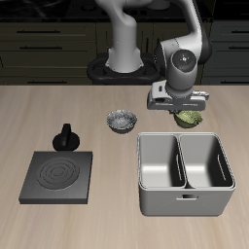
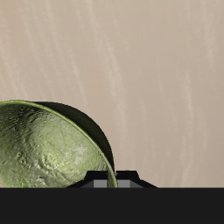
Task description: Place the green bowl on the flat stove and turn on the flat stove
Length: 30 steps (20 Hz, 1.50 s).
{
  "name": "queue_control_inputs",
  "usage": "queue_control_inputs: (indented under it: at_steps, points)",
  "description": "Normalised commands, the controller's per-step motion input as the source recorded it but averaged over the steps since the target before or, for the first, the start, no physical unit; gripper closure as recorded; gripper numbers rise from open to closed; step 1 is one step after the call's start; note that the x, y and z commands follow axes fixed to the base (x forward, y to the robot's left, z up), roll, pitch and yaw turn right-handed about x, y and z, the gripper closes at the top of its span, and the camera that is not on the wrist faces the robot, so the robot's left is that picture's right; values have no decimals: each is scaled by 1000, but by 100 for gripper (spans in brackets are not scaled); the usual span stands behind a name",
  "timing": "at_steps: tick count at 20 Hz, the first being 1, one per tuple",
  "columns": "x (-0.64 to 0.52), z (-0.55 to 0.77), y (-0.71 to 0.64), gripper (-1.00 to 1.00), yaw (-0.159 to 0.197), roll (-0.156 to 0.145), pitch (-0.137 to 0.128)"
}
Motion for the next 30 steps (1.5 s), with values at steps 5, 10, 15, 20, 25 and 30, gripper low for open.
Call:
queue_control_inputs:
  at_steps: [5,10,15,20,25,30]
  points:
    - [72,234,-105,100,19,-14,-40]
    - [28,280,-112,100,21,-20,-56]
    - [-32,398,-121,100,34,-11,-68]
    - [-68,542,-188,100,23,-7,-82]
    - [-72,358,-104,100,24,-1,-67]
    - [74,103,-195,100,17,-12,-2]
